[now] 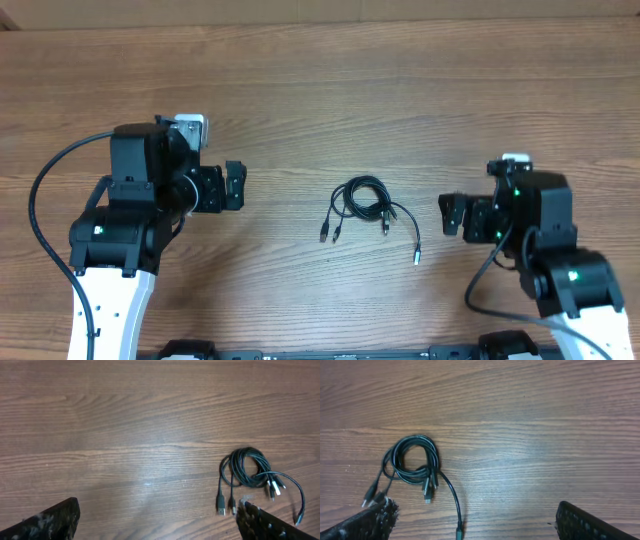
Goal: Untangle cables
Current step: 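Move the left gripper over the black cable bundle and lower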
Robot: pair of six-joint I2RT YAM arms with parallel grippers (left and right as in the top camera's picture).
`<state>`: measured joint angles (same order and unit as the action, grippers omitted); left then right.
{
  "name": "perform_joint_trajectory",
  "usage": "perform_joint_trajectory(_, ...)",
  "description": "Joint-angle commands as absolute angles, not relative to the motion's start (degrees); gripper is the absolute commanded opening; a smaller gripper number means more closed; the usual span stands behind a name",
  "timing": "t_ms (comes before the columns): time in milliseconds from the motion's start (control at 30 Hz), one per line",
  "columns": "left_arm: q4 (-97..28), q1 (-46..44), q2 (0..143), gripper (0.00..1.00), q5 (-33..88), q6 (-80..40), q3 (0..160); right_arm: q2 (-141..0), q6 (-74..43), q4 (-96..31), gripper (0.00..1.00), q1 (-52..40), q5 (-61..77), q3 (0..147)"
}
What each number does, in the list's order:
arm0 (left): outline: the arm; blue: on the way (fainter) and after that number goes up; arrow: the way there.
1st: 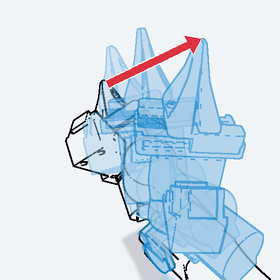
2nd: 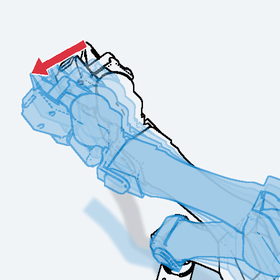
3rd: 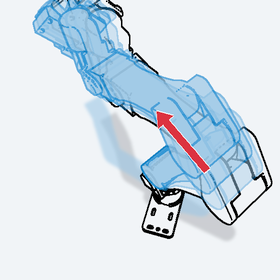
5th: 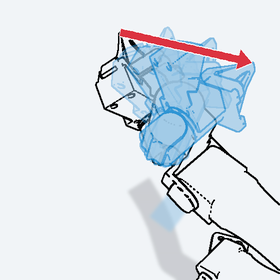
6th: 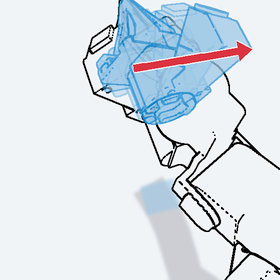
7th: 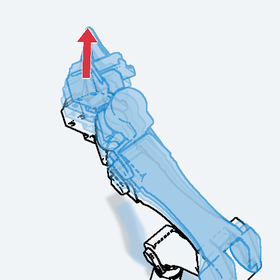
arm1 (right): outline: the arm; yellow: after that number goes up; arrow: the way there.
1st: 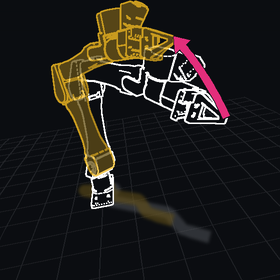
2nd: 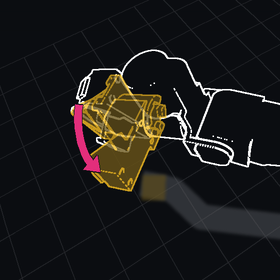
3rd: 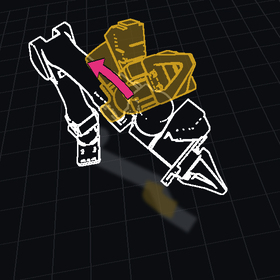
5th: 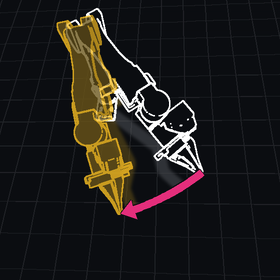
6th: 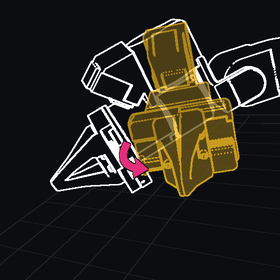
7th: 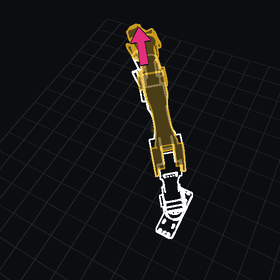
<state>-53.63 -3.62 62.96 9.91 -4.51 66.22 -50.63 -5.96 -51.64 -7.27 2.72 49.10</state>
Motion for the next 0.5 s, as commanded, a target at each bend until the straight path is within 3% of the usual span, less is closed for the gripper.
perform_joint_trajectory(0, -53.3, -3.4, 63.8, 1.00, 12.0, -8.1, 67.7, -52.3, -5.9, -52.3, 1.00, -7.3, 2.8, 53.1)
perform_joint_trajectory(167, -48.5, -3.4, 64.8, 1.00, 16.7, -19.1, 67.7, -52.7, -5.9, -53.1, 1.00, -7.3, 6.9, 53.8)
perform_joint_trajectory(467, -40.9, -4.1, 70.0, 1.00, 21.4, -15.6, 72.1, -52.7, -5.9, -53.3, 1.00, -7.3, 8.1, 53.8)
